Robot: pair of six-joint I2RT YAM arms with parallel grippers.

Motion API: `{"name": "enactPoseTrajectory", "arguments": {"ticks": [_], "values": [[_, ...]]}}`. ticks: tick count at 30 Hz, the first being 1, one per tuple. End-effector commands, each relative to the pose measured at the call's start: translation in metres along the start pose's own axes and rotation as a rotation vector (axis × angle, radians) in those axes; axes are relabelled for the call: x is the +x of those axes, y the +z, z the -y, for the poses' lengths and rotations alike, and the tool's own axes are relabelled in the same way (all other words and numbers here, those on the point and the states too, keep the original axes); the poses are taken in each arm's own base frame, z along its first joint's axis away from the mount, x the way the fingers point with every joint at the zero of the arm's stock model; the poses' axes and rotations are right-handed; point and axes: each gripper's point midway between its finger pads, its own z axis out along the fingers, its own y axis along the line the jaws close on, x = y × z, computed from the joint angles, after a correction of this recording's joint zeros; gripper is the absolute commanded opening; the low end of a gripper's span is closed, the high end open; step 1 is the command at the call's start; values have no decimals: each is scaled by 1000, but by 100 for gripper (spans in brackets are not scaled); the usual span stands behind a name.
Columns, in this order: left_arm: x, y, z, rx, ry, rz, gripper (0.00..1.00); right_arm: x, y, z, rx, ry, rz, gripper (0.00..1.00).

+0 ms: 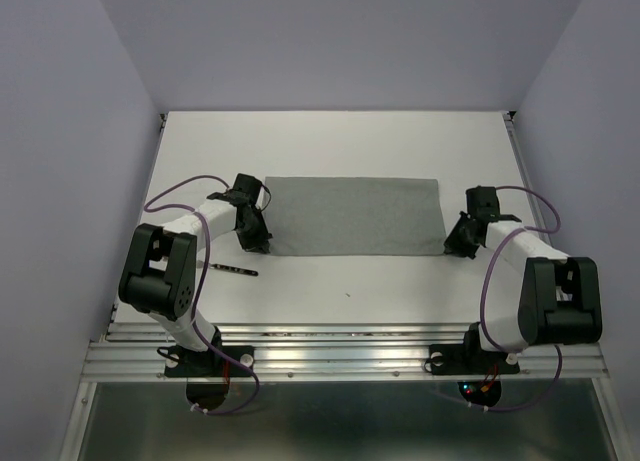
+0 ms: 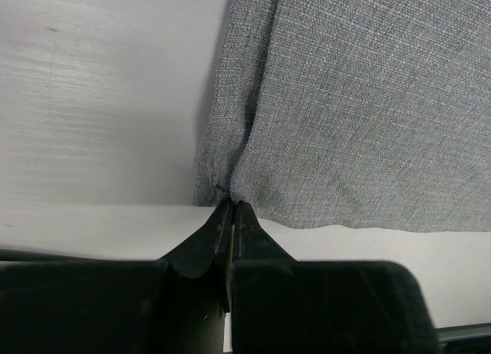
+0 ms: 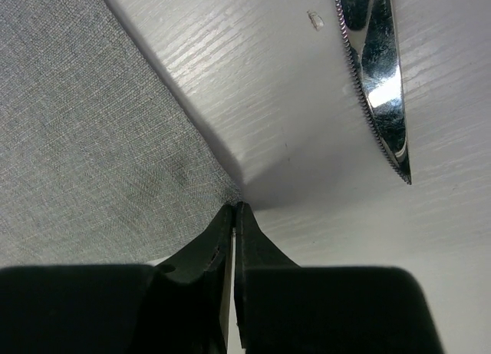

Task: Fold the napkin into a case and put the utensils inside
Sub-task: Fold and flatten the napkin at the center of the board.

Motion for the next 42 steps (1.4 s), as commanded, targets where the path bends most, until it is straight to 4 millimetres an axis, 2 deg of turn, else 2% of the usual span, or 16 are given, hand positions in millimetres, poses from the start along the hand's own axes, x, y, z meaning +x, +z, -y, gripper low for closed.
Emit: {"name": "enactPoseTrajectory", "arguments": {"ticks": [1,9,16,17,22,27,33,38,42], "values": [[-4,-3,2,4,17,9,0,-16,-12,-2,-11,-5,61,1],[-19,-15,8,6,29,43,0,-34,-29,-23,-95,-35,98,1],[-41,-34,15,24,27,93,0,-51,-41,-33,-119,-52,139,1],[-42,-36,15,24,27,95,0,-52,-44,-40,-152,-57,130,1],[-62,-55,10,30,-1,152,0,-58,-51,-45,-167,-65,143,1],[-73,-68,5,27,-9,184,0,-60,-59,-51,-199,-63,150,1],[-63,-56,-3,26,-23,151,0,-51,-56,-51,-213,-57,121,1],[-45,-32,-18,-8,-41,98,0,-23,-42,-45,-230,-41,42,1],[-37,-20,-20,-6,-39,68,0,-10,-33,-37,-208,-32,6,1]]}}
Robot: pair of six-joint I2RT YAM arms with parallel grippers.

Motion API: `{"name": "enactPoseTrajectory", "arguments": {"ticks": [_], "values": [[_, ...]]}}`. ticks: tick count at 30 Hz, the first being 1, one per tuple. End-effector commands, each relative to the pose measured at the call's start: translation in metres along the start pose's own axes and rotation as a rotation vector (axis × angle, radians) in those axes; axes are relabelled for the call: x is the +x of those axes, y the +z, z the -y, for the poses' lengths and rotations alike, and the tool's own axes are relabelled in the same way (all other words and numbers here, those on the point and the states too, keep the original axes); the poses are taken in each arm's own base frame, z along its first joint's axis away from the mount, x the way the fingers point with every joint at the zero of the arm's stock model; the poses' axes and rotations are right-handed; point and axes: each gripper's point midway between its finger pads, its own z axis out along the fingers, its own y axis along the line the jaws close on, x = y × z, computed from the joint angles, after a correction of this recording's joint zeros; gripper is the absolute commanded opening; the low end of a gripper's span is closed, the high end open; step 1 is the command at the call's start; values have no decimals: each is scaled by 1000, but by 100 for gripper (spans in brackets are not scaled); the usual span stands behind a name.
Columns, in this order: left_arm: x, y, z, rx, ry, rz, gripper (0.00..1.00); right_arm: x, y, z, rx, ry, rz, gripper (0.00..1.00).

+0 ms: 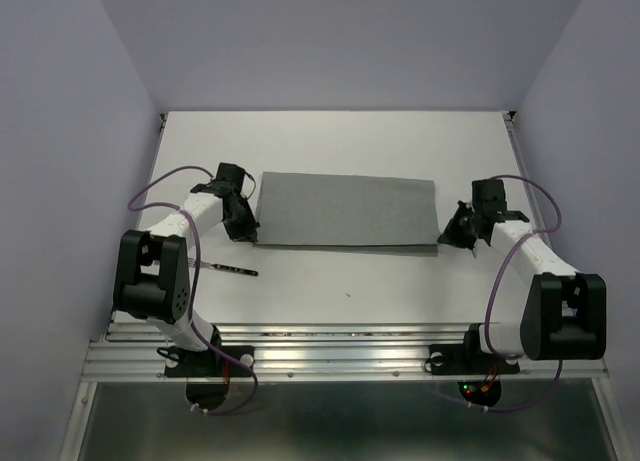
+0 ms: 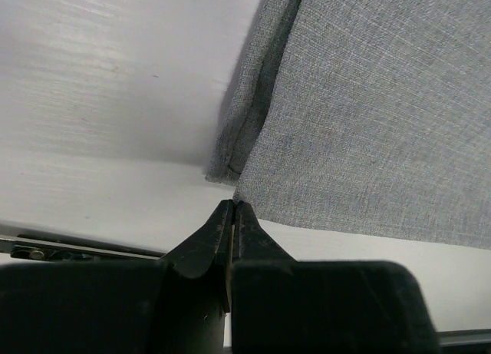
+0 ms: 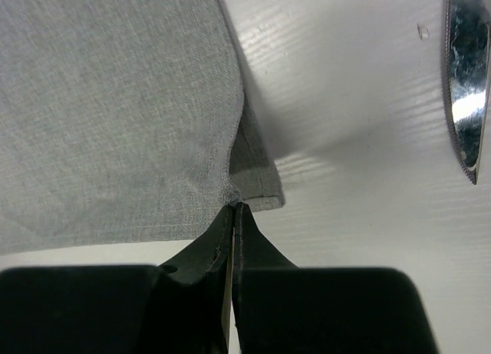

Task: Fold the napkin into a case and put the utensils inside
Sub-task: Fold and flatten the napkin at the center of the board.

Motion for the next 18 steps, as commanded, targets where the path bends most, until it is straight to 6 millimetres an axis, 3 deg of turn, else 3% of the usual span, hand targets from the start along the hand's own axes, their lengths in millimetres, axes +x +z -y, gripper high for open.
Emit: {"name": "enactPoseTrajectory", "arguments": {"ticks": [1,5,9,12,13,14,18], "values": [[0,6,-3,3,8,-5,0,6,3,4,-5,18,-10,1],[-8,1,2,12,14,12,0,2,2,4,0,16,4,1],[-25,-11,10,15,31,44,0,-21,-8,-11,-29,6,61,1],[-52,-27,22,21,53,93,0,-50,-20,-27,-51,-10,121,1],[-72,-40,32,39,56,147,0,-56,-23,-30,-53,-14,134,1],[-80,-46,35,44,59,163,0,-70,-31,-38,-71,-20,167,1],[-117,-75,51,72,56,240,0,-88,-43,-50,-92,-29,210,1]]}}
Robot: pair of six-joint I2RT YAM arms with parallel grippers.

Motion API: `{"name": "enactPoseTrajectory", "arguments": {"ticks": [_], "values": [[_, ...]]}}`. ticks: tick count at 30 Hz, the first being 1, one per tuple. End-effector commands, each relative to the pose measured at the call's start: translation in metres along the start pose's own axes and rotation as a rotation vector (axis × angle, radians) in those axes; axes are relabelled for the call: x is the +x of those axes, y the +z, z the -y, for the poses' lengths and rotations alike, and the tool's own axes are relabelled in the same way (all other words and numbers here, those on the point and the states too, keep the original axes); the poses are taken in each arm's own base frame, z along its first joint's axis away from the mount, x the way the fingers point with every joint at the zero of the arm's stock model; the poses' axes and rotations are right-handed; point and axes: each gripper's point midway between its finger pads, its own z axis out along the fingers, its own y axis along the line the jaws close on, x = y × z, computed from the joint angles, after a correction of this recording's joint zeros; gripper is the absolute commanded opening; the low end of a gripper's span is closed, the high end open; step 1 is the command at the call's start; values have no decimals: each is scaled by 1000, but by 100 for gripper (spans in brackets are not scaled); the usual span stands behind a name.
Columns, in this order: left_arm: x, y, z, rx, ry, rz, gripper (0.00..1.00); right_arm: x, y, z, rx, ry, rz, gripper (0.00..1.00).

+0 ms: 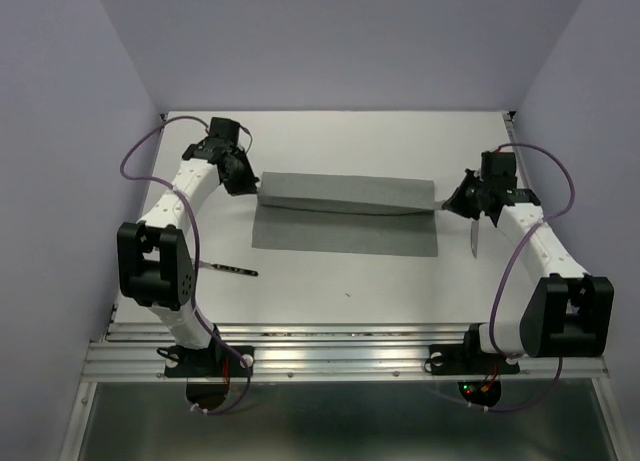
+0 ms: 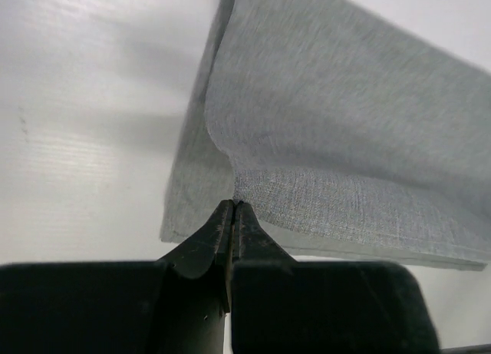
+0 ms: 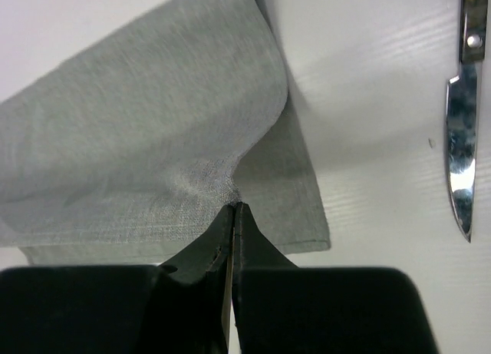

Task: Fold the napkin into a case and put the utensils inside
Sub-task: Fold and flatten the napkin at the center of the board.

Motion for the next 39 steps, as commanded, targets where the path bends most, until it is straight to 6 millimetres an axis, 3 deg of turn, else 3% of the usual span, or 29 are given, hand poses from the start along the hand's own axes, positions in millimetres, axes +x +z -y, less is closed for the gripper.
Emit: {"name": "enactPoseTrajectory", "arguments": {"ticks": [1,3,5,6,9,10,15,21,32,39], "values": [[-45,-34,6,4,17,108,0,-34,-13,-15,-26,-16,89,1],[-52,-42,7,13,7,129,0,-27,-13,-13,-29,-16,77,1],[-39,-35,-1,2,-1,99,0,-19,-13,-9,-30,-14,66,1],[-34,-33,-1,10,-10,96,0,-4,-7,-1,-21,-7,29,1],[2,-12,-17,-6,-33,27,0,20,1,5,-41,7,-26,1],[24,-1,-29,-29,-53,-26,0,35,7,12,-36,17,-59,1],[64,23,-48,-51,-97,-94,0,72,21,30,-16,32,-151,1],[76,33,-59,-89,-99,-122,0,78,24,42,28,10,-161,1],[87,37,-64,-101,-99,-144,0,74,27,40,25,15,-153,1],[81,24,-53,-55,-96,-132,0,66,22,38,30,15,-124,1]]}}
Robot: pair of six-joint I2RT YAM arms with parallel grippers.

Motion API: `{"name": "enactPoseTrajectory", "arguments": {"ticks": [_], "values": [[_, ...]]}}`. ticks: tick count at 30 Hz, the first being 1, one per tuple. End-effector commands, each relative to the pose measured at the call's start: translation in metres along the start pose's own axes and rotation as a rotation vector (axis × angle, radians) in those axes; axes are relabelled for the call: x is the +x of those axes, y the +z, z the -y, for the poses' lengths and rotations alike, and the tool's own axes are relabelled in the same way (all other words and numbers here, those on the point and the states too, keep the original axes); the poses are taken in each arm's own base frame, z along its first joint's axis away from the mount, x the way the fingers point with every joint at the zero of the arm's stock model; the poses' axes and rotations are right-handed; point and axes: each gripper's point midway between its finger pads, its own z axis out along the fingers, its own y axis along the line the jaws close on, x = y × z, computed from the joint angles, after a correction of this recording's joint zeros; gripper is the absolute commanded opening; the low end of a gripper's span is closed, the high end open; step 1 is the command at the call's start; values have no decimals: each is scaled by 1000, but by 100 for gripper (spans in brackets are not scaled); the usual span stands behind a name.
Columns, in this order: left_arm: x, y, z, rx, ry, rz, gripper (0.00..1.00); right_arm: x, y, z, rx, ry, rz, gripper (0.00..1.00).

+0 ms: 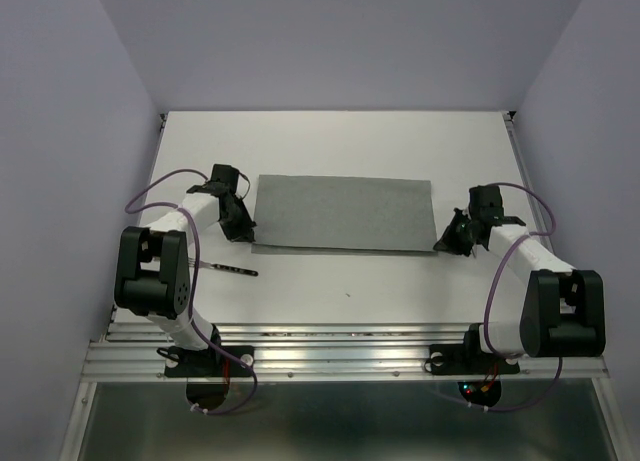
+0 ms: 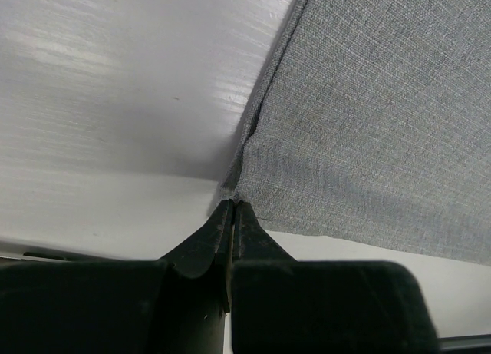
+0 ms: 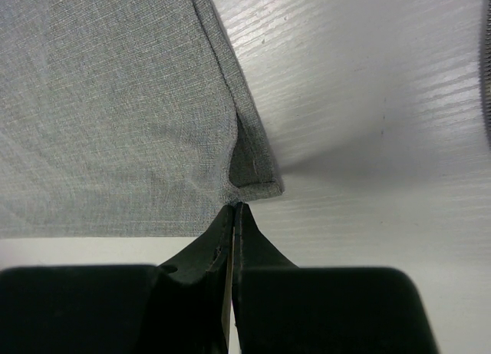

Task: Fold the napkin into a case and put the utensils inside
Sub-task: Fold and flatten the napkin at the center of the board.

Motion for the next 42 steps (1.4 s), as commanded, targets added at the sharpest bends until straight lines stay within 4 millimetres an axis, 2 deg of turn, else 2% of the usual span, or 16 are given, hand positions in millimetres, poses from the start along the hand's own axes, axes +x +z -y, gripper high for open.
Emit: {"name": "enactPoseTrajectory", "arguments": {"ticks": [1,3,6,11,22,24,25,27,28,29,30,33,37,40,42], "values": [[-6,-17,5,30,-2,29,0,-23,-8,-3,6,-11,85,1],[-12,-24,9,42,3,45,0,-30,-12,-5,10,-12,108,1],[-9,-27,9,50,13,38,0,-34,-18,-7,13,-14,128,1],[10,-14,3,53,9,-17,0,-30,-14,-4,17,-9,112,1],[33,4,-1,81,18,-89,1,-20,0,9,52,5,97,1],[32,2,-1,85,22,-81,15,-20,1,9,53,6,96,6],[30,0,0,83,24,-75,31,-20,0,9,50,6,96,9],[25,-8,1,81,33,-53,48,-23,-3,6,44,6,105,18],[22,-11,1,80,37,-41,59,-25,-4,6,48,6,113,25],[14,-17,5,82,42,-18,64,-26,-7,6,51,5,120,33],[11,-23,5,78,48,-7,66,-28,-9,5,54,5,127,35],[-7,-38,12,82,65,52,66,-39,-16,2,56,-4,159,45],[-21,-49,28,129,90,93,62,-49,-25,-8,41,-13,191,46],[-25,-48,41,162,105,100,57,-50,-27,-22,21,-39,203,40],[-23,-44,55,181,123,90,53,-48,-25,-36,-1,-65,198,29]]}}
